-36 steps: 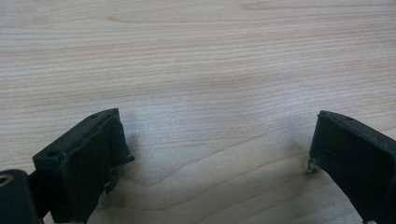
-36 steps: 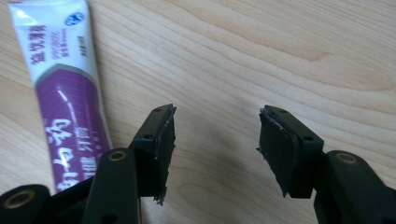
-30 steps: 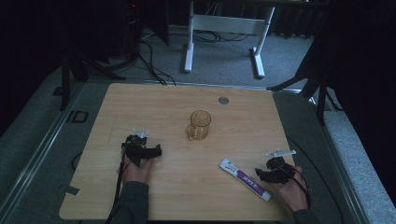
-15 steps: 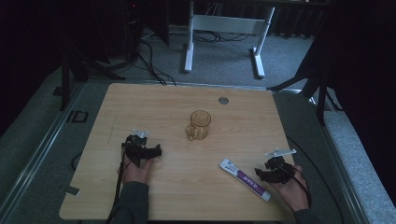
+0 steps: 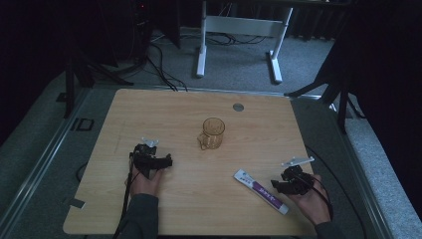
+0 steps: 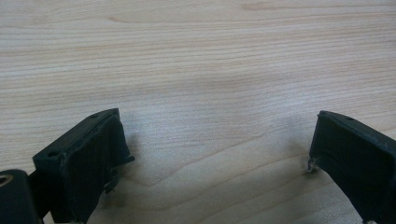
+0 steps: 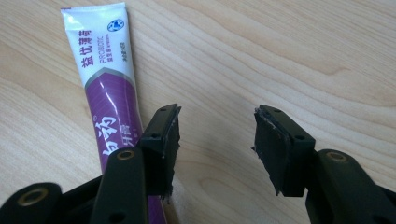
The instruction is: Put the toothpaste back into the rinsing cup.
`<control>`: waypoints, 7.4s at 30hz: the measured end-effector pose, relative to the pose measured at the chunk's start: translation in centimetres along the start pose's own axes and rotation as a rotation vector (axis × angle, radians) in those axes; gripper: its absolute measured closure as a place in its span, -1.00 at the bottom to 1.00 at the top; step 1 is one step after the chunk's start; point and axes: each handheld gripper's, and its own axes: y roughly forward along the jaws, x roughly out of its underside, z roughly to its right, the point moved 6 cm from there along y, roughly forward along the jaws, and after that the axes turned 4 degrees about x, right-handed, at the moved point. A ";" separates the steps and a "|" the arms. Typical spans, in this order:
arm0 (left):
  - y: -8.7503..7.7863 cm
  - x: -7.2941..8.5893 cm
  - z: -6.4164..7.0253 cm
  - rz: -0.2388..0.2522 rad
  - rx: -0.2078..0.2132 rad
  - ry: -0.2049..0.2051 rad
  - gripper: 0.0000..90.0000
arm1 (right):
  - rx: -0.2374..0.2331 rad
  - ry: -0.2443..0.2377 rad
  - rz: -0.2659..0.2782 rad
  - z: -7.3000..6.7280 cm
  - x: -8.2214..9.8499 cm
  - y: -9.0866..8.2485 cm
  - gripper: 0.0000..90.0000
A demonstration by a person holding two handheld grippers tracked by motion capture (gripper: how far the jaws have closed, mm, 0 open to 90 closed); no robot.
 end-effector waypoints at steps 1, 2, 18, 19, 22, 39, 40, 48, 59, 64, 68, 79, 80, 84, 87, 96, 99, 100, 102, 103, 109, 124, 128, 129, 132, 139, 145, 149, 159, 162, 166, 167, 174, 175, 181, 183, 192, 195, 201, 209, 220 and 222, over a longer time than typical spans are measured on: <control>0.0 0.0 0.0 0.001 0.000 -0.001 -0.94 | 0.000 -0.002 -0.005 0.0 0.0 0.0 0.11; 0.0 0.0 0.0 0.000 0.000 0.000 -0.94 | -0.001 -0.004 -0.008 -0.1 0.0 -0.1 0.11; 0.0 0.0 0.0 0.000 -0.001 -0.001 -0.94 | -0.022 -0.030 -0.013 -0.7 -0.5 -0.9 0.12; 0.0 0.0 0.0 0.000 0.000 -0.001 -0.94 | -0.021 -0.031 -0.019 -0.7 -0.5 -0.9 0.12; 0.0 0.0 0.0 0.000 -0.001 -0.001 -0.94 | -0.025 -0.036 -0.023 -0.8 -0.4 -0.8 0.15; 0.0 0.0 0.0 0.000 0.000 -0.001 -0.94 | -0.043 -0.092 -0.074 -1.7 -0.4 -0.9 0.33; 0.0 0.0 0.0 0.000 -0.001 -0.001 -0.94 | -0.044 -0.094 -0.074 -1.7 -0.4 -0.9 0.33; 0.0 0.0 0.0 0.000 -0.001 -0.001 -0.94 | -0.060 -0.119 -0.098 -2.4 -0.6 -0.8 0.42; 0.0 0.0 0.0 0.000 -0.001 -0.002 -0.94 | -0.084 -0.168 -0.145 -3.5 -0.8 -0.8 0.45; 0.0 0.0 0.0 0.000 -0.001 -0.001 -0.94 | -0.085 -0.197 -0.175 -3.9 -1.2 -0.6 0.45; 0.0 0.0 0.0 0.000 -0.001 -0.001 -0.94 | -0.095 -0.213 -0.190 -4.4 -1.6 -0.6 0.45; 0.0 0.0 0.0 0.000 -0.001 -0.001 -0.94 | -0.097 -0.256 -0.249 -5.0 -2.1 -0.2 0.45; 0.0 0.0 0.0 0.000 -0.001 -0.001 -0.94 | -0.097 -0.256 -0.249 -5.0 -2.1 -0.2 0.45; 0.0 0.0 0.0 0.000 -0.001 -0.001 -0.94 | -0.098 -0.265 -0.266 -5.2 -2.2 0.0 0.46; 0.0 0.0 0.0 0.000 -0.001 -0.001 -0.94 | -0.097 -0.272 -0.279 -5.3 -2.2 0.3 0.46; 0.0 0.0 0.0 0.000 -0.001 -0.001 -0.94 | -0.101 -0.286 -0.326 -5.3 -2.3 0.7 0.46; 0.0 0.0 0.0 0.000 -0.001 -0.001 -0.94 | -0.102 -0.291 -0.338 -5.4 -2.4 0.8 0.46; 0.0 0.0 0.0 0.000 -0.001 -0.001 -0.94 | -0.103 -0.293 -0.341 -5.4 -2.4 0.8 0.46; 0.0 0.0 0.0 0.000 -0.001 -0.001 -0.94 | -0.105 -0.297 -0.350 -5.4 -2.4 0.9 0.46; 0.0 0.0 0.0 -0.001 -0.001 -0.001 -0.94 | -0.105 -0.298 -0.353 -5.5 -2.4 0.9 0.46; 0.0 0.0 0.0 0.000 0.000 -0.001 -0.94 | -0.110 -0.310 -0.379 -5.6 -2.3 1.2 0.45; 0.0 0.0 0.0 0.000 -0.001 -0.001 -0.94 | -0.118 -0.313 -0.423 -5.8 -2.5 2.1 0.41; 0.0 0.0 0.0 0.000 -0.001 -0.001 -0.94 | -0.129 -0.305 -0.432 -5.7 -2.5 2.4 0.40; 0.0 0.0 0.0 0.000 -0.001 -0.001 -0.94 | -0.132 -0.300 -0.434 -5.7 -2.5 2.5 0.40; 0.0 0.0 0.0 0.000 -0.001 -0.001 -0.94 | -0.132 -0.298 -0.439 -5.7 -2.5 2.5 0.40; 0.0 0.0 0.0 0.000 -0.001 -0.001 -0.94 | -0.138 -0.288 -0.456 -5.7 -2.5 2.9 0.39; 0.0 0.0 0.0 0.000 -0.001 -0.001 -0.94 | -0.137 -0.287 -0.472 -5.7 -2.4 3.3 0.38; 0.0 0.0 0.0 0.000 -0.001 -0.001 -0.94 | -0.136 -0.285 -0.479 -5.8 -2.4 3.4 0.37; 0.0 0.0 0.0 0.000 -0.001 -0.001 -0.94 | -0.111 -0.306 -0.487 -6.1 -2.3 3.6 0.42; 0.0 0.0 0.0 0.000 -0.001 -0.001 -0.94 | -0.101 -0.337 -0.485 -6.3 -2.4 3.4 0.47; 0.0 0.0 0.0 0.000 -0.001 -0.001 -0.94 | -0.089 -0.363 -0.485 -6.5 -2.4 3.3 0.51; 0.0 0.0 0.0 0.000 -0.001 -0.001 -0.94 | -0.087 -0.366 -0.483 -6.5 -2.4 3.2 0.52; 0.0 0.0 0.0 0.000 -0.001 -0.001 -0.94 | -0.101 -0.367 -0.469 -6.4 -2.4 2.9 0.55; 0.0 0.0 0.0 0.000 -0.001 -0.001 -0.94 | -0.101 -0.367 -0.469 -6.4 -2.4 2.9 0.55; 0.0 0.0 0.0 0.000 0.000 -0.001 -0.94 | -0.101 -0.360 -0.450 -6.4 -2.6 2.6 0.55; 0.0 0.0 0.0 0.000 -0.001 -0.001 -0.94 | -0.098 -0.364 -0.428 -6.3 -3.1 2.3 0.55; 0.0 0.0 0.0 0.000 -0.001 -0.001 -0.94 | -0.090 -0.354 -0.368 -6.2 -4.2 1.4 0.55; 0.0 0.0 0.0 0.000 -0.001 -0.002 -0.94 | -0.088 -0.342 -0.346 -6.1 -4.6 1.1 0.55; 0.0 0.0 0.0 0.000 0.000 -0.001 -0.94 | -0.084 -0.324 -0.313 -5.7 -5.2 0.6 0.55; 0.0 0.0 0.0 0.000 0.000 0.000 -0.94 | -0.095 -0.274 -0.238 -5.2 -6.4 -0.4 0.55; 0.0 0.0 0.0 0.000 -0.001 -0.001 -0.94 | -0.094 -0.235 -0.147 -5.0 -7.9 -1.2 0.55; 0.0 0.0 0.0 0.000 -0.001 -0.001 -0.94 | -0.095 -0.225 -0.119 -5.0 -8.2 -1.4 0.55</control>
